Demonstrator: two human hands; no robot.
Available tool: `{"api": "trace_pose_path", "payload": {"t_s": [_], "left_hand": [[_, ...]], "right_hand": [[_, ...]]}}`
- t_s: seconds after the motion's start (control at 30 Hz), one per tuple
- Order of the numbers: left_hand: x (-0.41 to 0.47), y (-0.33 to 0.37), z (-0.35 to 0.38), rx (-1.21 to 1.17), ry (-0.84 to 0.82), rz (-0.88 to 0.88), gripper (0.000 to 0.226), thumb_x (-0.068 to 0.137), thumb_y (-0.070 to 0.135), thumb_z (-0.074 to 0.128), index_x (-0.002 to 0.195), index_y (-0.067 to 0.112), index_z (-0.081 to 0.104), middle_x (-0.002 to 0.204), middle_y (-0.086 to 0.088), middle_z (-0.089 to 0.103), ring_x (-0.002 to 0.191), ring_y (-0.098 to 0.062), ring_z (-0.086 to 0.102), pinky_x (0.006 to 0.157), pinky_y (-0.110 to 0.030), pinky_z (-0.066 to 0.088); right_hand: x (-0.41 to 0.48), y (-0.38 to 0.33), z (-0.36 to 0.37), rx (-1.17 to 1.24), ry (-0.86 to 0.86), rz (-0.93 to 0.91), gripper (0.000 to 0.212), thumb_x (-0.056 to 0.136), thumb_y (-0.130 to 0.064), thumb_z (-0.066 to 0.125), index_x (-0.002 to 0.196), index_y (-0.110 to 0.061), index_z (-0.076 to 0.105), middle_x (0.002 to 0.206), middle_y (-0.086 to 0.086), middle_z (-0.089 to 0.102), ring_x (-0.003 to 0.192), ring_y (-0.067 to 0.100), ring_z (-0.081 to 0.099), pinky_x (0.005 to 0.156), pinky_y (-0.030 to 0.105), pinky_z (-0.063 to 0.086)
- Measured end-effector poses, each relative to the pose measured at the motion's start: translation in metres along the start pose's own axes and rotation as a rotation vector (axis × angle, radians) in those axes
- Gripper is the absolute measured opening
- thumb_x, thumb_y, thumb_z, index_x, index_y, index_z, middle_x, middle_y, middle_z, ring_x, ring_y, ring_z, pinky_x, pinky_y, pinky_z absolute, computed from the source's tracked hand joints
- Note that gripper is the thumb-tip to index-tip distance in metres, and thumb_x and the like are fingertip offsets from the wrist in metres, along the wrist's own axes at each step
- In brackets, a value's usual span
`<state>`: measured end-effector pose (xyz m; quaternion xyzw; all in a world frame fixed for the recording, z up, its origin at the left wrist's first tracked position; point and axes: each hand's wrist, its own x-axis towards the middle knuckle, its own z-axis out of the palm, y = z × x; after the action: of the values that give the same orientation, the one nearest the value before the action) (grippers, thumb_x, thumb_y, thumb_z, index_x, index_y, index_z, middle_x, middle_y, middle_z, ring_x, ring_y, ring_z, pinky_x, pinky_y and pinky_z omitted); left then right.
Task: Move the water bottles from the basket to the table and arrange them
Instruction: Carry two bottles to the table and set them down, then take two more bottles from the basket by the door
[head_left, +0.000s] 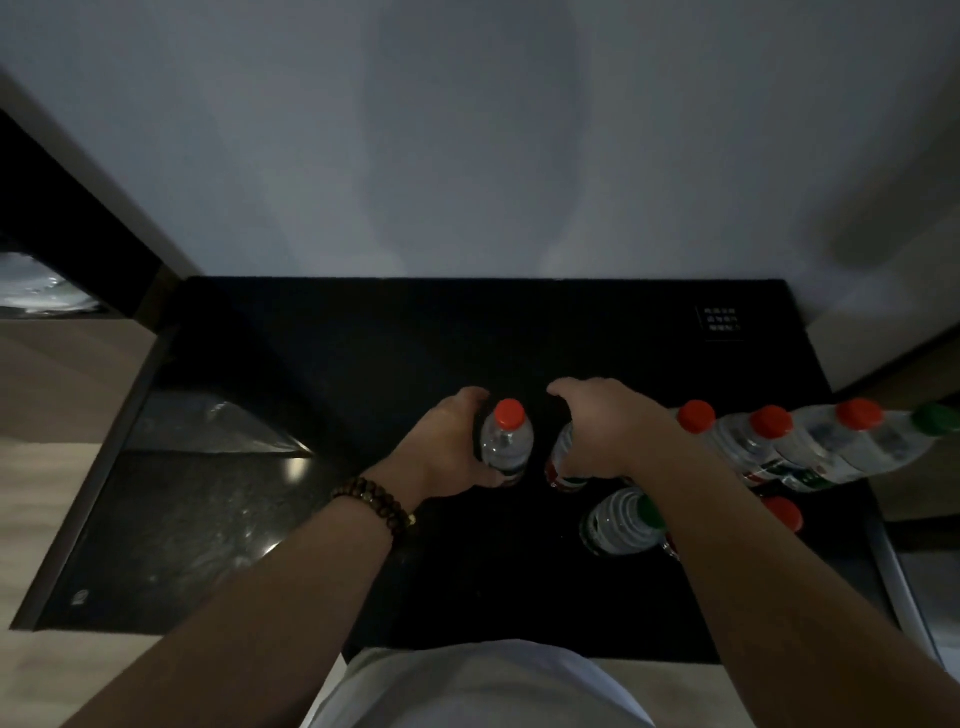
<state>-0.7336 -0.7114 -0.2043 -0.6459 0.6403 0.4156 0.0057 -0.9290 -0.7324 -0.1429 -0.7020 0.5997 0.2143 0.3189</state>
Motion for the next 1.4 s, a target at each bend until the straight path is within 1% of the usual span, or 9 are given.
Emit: {"api": "trace_pose_path", "payload": {"t_s": [0.17,0.3,0.47,0.6,0.83,1.0,1.13,1.23,1.4], "left_hand": [[-0.061,-0.04,-0.045,0.123,0.124,-0.104,0.094,0.077,0.034,0.089,0.154,0.028,0.035,0.151,0.0,0.044,0.135,-0.018,0.048,0.103,-0.029,0.044],[-0.12,-0.093,-0.075,0.181,0.238,-0.248,0.092,0.076,0.04,0.088,0.152,0.024,0.04,0.145,-0.003,0.051,0.127,-0.022,0.055,0.103,-0.036,0.049],[-0.187,-0.162,-0.093,0.138,0.331,-0.414,0.084,0.077,0.038,0.087,0.148,0.024,0.044,0.138,-0.006,0.056,0.122,-0.025,0.058,0.096,-0.033,0.049],[-0.242,-0.222,-0.102,0.078,0.399,-0.482,0.085,0.077,0.038,0.087,0.149,0.023,0.044,0.143,-0.006,0.056,0.126,-0.024,0.058,0.1,-0.032,0.049],[-0.363,-0.364,-0.113,-0.065,0.457,-0.621,0.08,0.083,0.047,0.081,0.148,0.022,0.042,0.141,-0.003,0.051,0.124,-0.024,0.057,0.102,-0.038,0.05],[-0.458,-0.462,-0.108,-0.161,0.513,-0.725,0.078,0.089,0.053,0.073,0.152,0.025,0.037,0.146,0.001,0.047,0.123,-0.021,0.058,0.102,-0.04,0.051],[-0.527,-0.527,-0.106,-0.256,0.551,-0.811,0.075,0.091,0.053,0.071,0.152,0.025,0.038,0.144,0.001,0.048,0.12,-0.019,0.059,0.1,-0.038,0.051],[-0.562,-0.571,-0.108,-0.33,0.587,-0.867,0.075,0.091,0.054,0.07,0.153,0.025,0.038,0.146,0.0,0.048,0.122,-0.019,0.058,0.1,-0.034,0.05],[-0.594,-0.648,-0.121,-0.449,0.632,-0.943,0.072,0.092,0.052,0.07,0.151,0.024,0.041,0.139,0.0,0.053,0.115,-0.018,0.06,0.094,-0.032,0.051]], "right_hand": [[-0.016,-0.059,-0.008,-0.162,0.106,-0.136,0.102,0.076,-0.042,0.086,0.158,-0.025,0.028,0.153,0.006,0.042,0.137,0.026,0.045,0.112,0.048,0.042],[-0.019,-0.128,-0.005,-0.292,0.116,-0.221,0.091,0.081,-0.042,0.083,0.156,-0.024,0.034,0.154,0.007,0.042,0.141,0.027,0.042,0.118,0.051,0.034],[-0.025,-0.213,0.016,-0.408,0.065,-0.331,0.076,0.088,-0.041,0.077,0.152,-0.022,0.041,0.15,0.007,0.047,0.14,0.027,0.043,0.121,0.054,0.029],[-0.033,-0.292,0.043,-0.49,0.062,-0.426,0.068,0.09,-0.039,0.075,0.149,-0.02,0.046,0.146,0.006,0.051,0.137,0.027,0.046,0.121,0.052,0.028],[-0.058,-0.468,0.125,-0.49,0.056,-0.574,0.056,0.093,-0.04,0.071,0.142,-0.021,0.052,0.135,0.004,0.06,0.123,0.024,0.058,0.108,0.045,0.044],[-0.076,-0.597,0.196,-0.416,0.044,-0.654,0.036,0.09,-0.048,0.068,0.117,-0.025,0.06,0.112,-0.002,0.067,0.097,0.022,0.066,0.084,0.044,0.059],[-0.097,-0.693,0.243,-0.509,0.045,-0.733,0.054,0.093,-0.052,0.063,0.137,-0.021,0.053,0.127,0.001,0.063,0.111,0.026,0.063,0.086,0.041,0.056],[-0.106,-0.754,0.272,-0.568,0.021,-0.79,0.059,0.095,-0.053,0.06,0.143,-0.021,0.048,0.13,0.002,0.062,0.113,0.026,0.062,0.086,0.043,0.057],[-0.097,-0.85,0.312,-0.637,-0.022,-0.859,0.055,0.096,-0.053,0.059,0.14,-0.021,0.051,0.112,-0.001,0.067,0.106,0.023,0.064,0.082,0.041,0.057]]}}
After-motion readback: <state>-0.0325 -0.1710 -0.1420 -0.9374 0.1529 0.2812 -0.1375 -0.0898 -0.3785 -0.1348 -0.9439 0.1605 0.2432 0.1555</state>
